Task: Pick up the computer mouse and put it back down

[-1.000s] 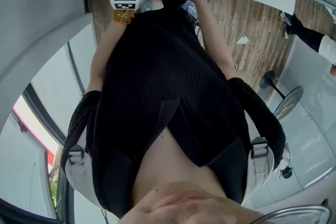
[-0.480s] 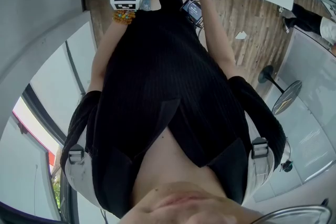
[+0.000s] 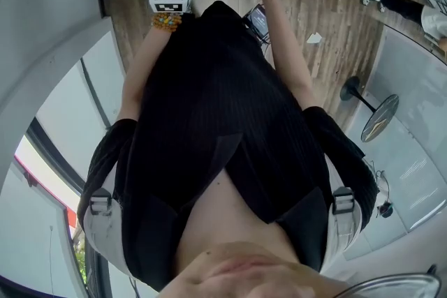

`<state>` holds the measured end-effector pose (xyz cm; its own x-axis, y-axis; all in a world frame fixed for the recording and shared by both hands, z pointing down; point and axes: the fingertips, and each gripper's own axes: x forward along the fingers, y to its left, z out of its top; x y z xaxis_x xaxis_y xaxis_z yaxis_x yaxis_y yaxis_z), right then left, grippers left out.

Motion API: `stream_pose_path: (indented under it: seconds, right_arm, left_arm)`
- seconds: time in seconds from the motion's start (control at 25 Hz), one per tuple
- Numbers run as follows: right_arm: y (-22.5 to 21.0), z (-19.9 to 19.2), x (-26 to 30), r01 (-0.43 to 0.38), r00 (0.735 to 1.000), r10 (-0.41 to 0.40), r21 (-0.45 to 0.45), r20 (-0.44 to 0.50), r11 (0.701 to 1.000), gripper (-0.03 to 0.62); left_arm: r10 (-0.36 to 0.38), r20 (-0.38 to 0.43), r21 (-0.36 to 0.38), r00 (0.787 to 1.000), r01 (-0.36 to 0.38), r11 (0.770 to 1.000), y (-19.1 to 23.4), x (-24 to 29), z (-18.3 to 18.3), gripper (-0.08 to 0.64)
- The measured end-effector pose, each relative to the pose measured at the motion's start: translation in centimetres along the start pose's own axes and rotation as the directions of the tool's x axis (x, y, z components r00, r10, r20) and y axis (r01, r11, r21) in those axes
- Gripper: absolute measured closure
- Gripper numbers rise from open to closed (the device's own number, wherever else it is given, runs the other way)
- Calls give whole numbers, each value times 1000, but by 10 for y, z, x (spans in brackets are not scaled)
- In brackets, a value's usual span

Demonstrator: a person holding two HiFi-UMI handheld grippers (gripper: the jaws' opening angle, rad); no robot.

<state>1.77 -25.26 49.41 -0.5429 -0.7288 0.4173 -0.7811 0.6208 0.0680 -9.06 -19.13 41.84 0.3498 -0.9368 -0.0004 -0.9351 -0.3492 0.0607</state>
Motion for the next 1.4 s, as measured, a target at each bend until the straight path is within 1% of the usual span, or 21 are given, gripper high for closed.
stream_pose_path:
  seconds: [0.12, 0.28, 0.4, 0.52, 0.6, 0.68, 0.8, 0.92, 1.04, 1.08, 1.12, 1.16, 1.24, 1.32, 1.4]
  right_arm:
    - [2, 29, -21, 24, 995, -22, -18, 98, 1000, 302]
    - [10, 56, -61, 34, 981, -26, -38, 193, 999, 304]
    - [22, 76, -96, 42, 959, -24, -57, 284, 998, 304]
    - [37, 85, -131, 43, 924, -19, -56, 381, 998, 304]
    - [49, 83, -153, 34, 902, -9, -50, 431, 998, 305]
    - [60, 75, -174, 25, 888, -5, -39, 459, 999, 305]
    - [67, 61, -205, 34, 882, -22, -18, 471, 999, 305]
    - [70, 43, -234, 53, 881, -45, -4, 472, 999, 307]
    - [76, 26, -259, 38, 878, -41, 17, 477, 999, 311]
    - [79, 21, -267, 37, 875, -42, 20, 483, 999, 332]
    - [83, 16, -276, 38, 870, -45, 24, 491, 999, 399]
    - [88, 11, -285, 37, 866, -44, 25, 497, 999, 451]
    - [100, 4, -302, 27, 861, -30, 13, 508, 1000, 462]
    - [109, 0, -320, 18, 850, -17, 3, 526, 1000, 498]
    - [117, -5, -335, 15, 847, -3, -17, 532, 1000, 522]
  left_arm:
    - [14, 38, 25, 999, -15, 1000, -2, -2, 16, 546]
    - [51, 89, 67, 995, -57, 996, -19, -21, 38, 546]
    - [56, 111, 97, 992, -67, 993, -42, -35, 50, 546]
    - [56, 117, 110, 992, -69, 992, -64, -50, 53, 546]
    - [61, 113, 117, 992, -75, 990, -78, -62, 56, 546]
    - [74, 115, 128, 991, -88, 988, -90, -77, 58, 546]
    - [89, 126, 150, 988, -108, 983, -111, -96, 61, 546]
    - [90, 125, 168, 988, -110, 980, -140, -116, 59, 546]
    - [96, 118, 175, 988, -115, 978, -167, -139, 54, 546]
    - [103, 115, 176, 988, -122, 977, -174, -148, 52, 546]
    - [111, 112, 175, 987, -130, 976, -179, -157, 50, 546]
    - [122, 108, 174, 987, -139, 975, -182, -167, 48, 546]
    - [143, 107, 171, 984, -160, 972, -188, -185, 46, 546]
    - [158, 115, 162, 981, -175, 971, -198, -200, 45, 546]
    - [163, 117, 154, 980, -180, 972, -209, -211, 43, 546]
